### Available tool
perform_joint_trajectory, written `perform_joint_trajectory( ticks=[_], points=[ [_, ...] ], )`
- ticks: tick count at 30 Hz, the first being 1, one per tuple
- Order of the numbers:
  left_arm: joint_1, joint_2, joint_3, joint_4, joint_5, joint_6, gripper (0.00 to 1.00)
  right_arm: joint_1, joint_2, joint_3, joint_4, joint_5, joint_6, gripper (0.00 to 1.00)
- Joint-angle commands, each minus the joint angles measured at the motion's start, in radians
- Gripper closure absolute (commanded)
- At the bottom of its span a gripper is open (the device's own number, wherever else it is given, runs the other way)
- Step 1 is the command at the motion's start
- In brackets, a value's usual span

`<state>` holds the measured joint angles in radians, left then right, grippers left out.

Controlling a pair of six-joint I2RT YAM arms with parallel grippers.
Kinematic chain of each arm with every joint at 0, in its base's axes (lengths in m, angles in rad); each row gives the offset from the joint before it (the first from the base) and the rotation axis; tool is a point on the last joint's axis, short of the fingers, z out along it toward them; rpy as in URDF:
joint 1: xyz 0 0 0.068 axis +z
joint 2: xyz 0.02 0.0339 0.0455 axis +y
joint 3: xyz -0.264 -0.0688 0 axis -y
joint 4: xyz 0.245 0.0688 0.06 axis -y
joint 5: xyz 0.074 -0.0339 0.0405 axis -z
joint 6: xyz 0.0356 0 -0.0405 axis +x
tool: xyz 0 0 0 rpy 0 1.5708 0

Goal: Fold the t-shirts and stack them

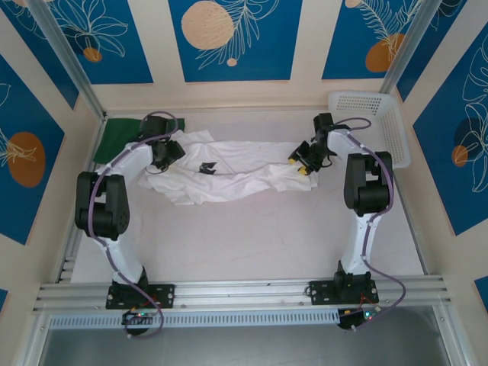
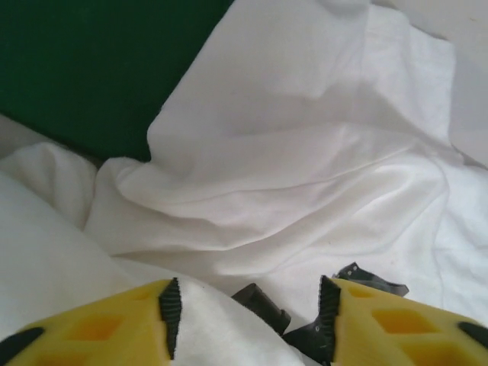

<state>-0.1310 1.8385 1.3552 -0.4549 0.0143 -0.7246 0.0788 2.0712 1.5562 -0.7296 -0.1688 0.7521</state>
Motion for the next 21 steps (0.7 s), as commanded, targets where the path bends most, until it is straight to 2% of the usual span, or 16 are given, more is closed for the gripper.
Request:
perform_joint_trajectory(
  ticks=[1,2,4,5,8,11,16,18,21],
  points=[
    [0.006,-0.071,-0.012,-0.055,-0.03,0.013,0.4,0.009,-0.104,-0.003,-0.007,-0.002,-0.011,0.46],
    [0.005,-0.107,-0.047,-0.049,-0.044,0.014,0.35,0.01,-0.155,-0.047,0.023,0.01,-0.018,0.42],
    [-0.004,-0.197,-0.139,-0.028,-0.075,0.013,0.33,0.01,-0.269,-0.139,0.079,0.044,-0.031,0.4],
    [-0.009,-0.244,-0.199,-0.014,-0.081,0.011,0.34,0.009,-0.332,-0.206,0.114,0.054,-0.035,0.39],
    [-0.035,-0.369,-0.372,0.039,-0.065,0.004,0.51,0.009,-0.491,-0.405,0.223,0.057,-0.037,0.4],
    [-0.075,-0.429,-0.498,0.068,-0.019,-0.007,0.56,-0.001,-0.582,-0.578,0.305,0.038,-0.026,0.43],
    [-0.089,-0.414,-0.631,0.182,0.1,-0.079,0.54,-0.04,-0.62,-0.736,0.377,0.025,-0.011,0.47],
    [-0.09,-0.394,-0.655,0.226,0.111,-0.107,0.49,-0.056,-0.595,-0.745,0.38,-0.016,-0.022,0.49],
    [-0.088,-0.349,-0.685,0.309,0.129,-0.161,0.41,-0.063,-0.554,-0.747,0.404,-0.008,-0.021,0.48]
  ],
)
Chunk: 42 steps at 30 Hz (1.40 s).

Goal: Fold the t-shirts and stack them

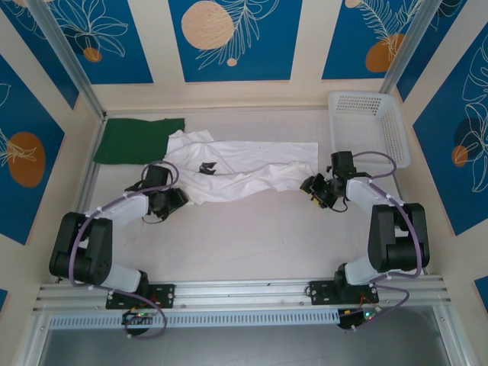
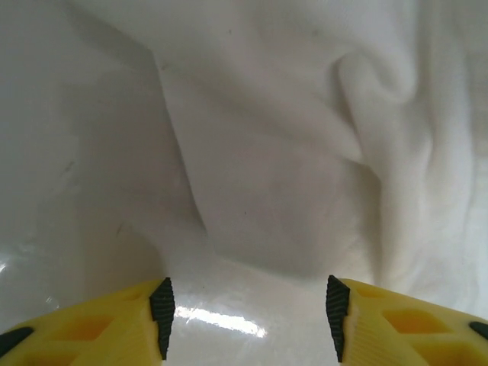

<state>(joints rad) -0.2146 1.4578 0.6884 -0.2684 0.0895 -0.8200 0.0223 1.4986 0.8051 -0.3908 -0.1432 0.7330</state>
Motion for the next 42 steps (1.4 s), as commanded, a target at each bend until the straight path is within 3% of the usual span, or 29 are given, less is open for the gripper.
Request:
perform_joint_trajectory(
  ticks=[1,5,8,15,19,27,36,42],
  points=[
    [-0.005,0.051,-0.023,0.154,0.068,-0.078,0.41,-0.007,0.033,0.011,0.065,-0.02,-0.007,0.48],
    [-0.005,0.131,0.002,0.211,0.114,-0.086,0.43,-0.014,0.086,0.058,0.033,0.047,-0.008,0.51],
    [-0.005,0.16,0.012,0.221,0.109,-0.083,0.45,-0.019,0.127,0.093,0.016,0.05,-0.007,0.58],
    [-0.006,0.159,0.031,0.209,0.09,-0.062,0.47,-0.022,0.186,0.148,-0.017,0.083,-0.01,0.64],
    [-0.006,0.159,0.037,0.206,0.092,-0.054,0.48,-0.023,0.223,0.176,-0.041,0.081,-0.014,0.74],
    [-0.015,0.154,0.047,0.213,0.104,-0.049,0.46,-0.021,0.238,0.181,-0.078,0.113,-0.013,0.69],
    [-0.054,0.112,0.075,0.138,-0.003,-0.001,0.46,-0.019,0.287,0.226,-0.107,0.103,-0.035,0.72],
    [-0.08,0.082,0.092,0.09,-0.067,0.033,0.45,-0.012,0.287,0.243,-0.108,0.113,-0.052,0.7]
  ],
)
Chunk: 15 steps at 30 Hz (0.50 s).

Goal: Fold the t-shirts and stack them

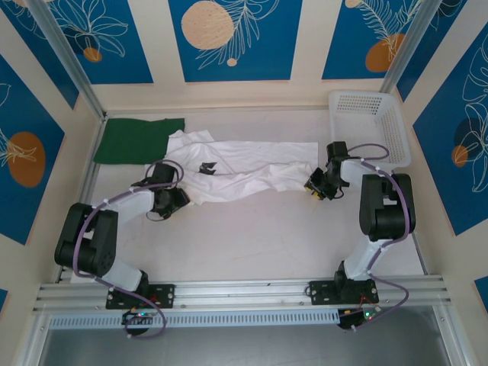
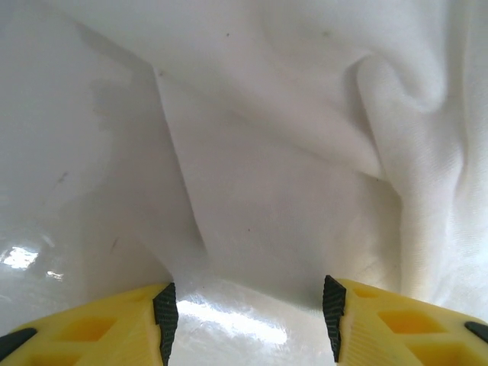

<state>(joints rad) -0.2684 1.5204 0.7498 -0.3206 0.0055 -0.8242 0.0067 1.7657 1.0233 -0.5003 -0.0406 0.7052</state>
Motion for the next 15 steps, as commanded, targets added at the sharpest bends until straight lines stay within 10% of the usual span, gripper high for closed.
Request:
perform_joint_trajectory(
  ticks=[1,15],
  points=[
    [-0.028,0.015,0.031,0.139,0.01,0.039,0.45,0.005,0.026,0.031,-0.002,0.013,-0.026,0.69],
    [-0.087,-0.062,0.037,0.078,-0.127,0.098,0.44,0.022,0.117,0.133,-0.063,0.036,-0.059,0.83]
  ],
)
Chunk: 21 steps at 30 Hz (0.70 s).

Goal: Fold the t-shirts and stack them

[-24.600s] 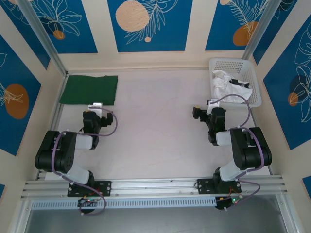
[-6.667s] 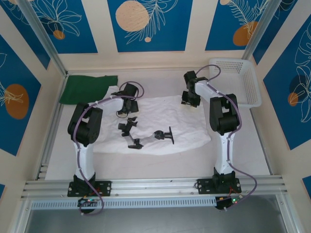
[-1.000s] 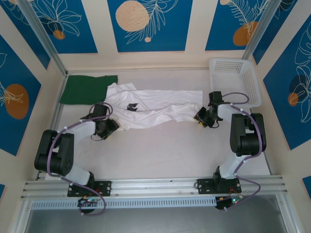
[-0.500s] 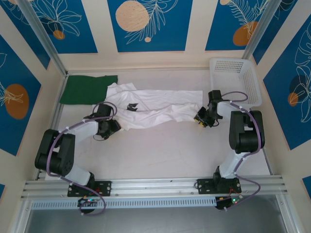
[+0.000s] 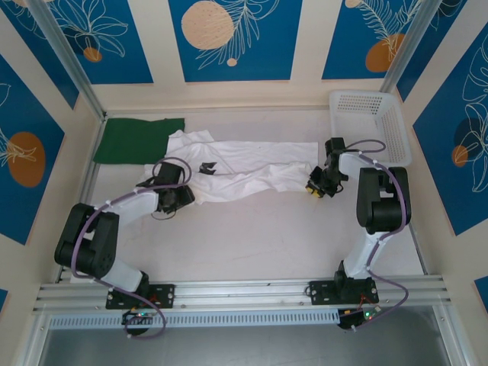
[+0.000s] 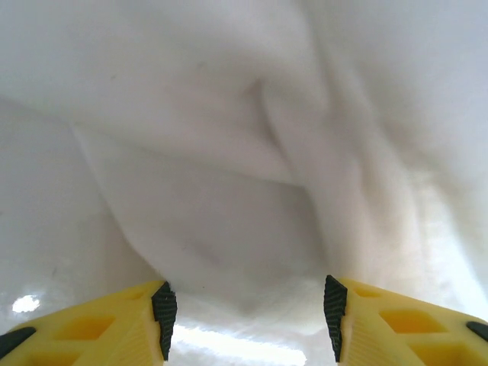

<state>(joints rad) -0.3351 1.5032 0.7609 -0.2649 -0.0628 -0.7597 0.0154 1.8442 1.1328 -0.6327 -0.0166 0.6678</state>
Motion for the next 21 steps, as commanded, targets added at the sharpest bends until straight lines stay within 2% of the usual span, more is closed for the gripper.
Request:
perform_joint_trajectory(
  ticks=[1,9,11,13,15,21],
  points=[
    [-0.025,-0.054,0.023,0.019,-0.064,0.037,0.43,0.014,0.036,0.023,0.072,0.011,-0.023,0.83],
    [-0.024,-0.075,0.025,-0.027,-0.097,0.06,0.41,0.014,0.006,0.008,0.094,-0.003,-0.027,0.97],
    [-0.024,-0.08,0.019,-0.032,-0.098,0.063,0.4,0.016,-0.025,-0.013,0.113,-0.014,-0.022,0.92],
    [-0.024,-0.089,0.01,-0.028,-0.096,0.063,0.39,0.021,-0.051,-0.026,0.117,-0.011,-0.02,0.82],
    [-0.024,-0.096,0.006,-0.028,-0.094,0.063,0.39,0.024,-0.067,-0.028,0.104,0.008,-0.018,0.77],
    [-0.024,-0.112,0.005,-0.03,-0.091,0.066,0.38,0.025,-0.072,-0.025,0.087,0.025,-0.02,0.71]
  ],
)
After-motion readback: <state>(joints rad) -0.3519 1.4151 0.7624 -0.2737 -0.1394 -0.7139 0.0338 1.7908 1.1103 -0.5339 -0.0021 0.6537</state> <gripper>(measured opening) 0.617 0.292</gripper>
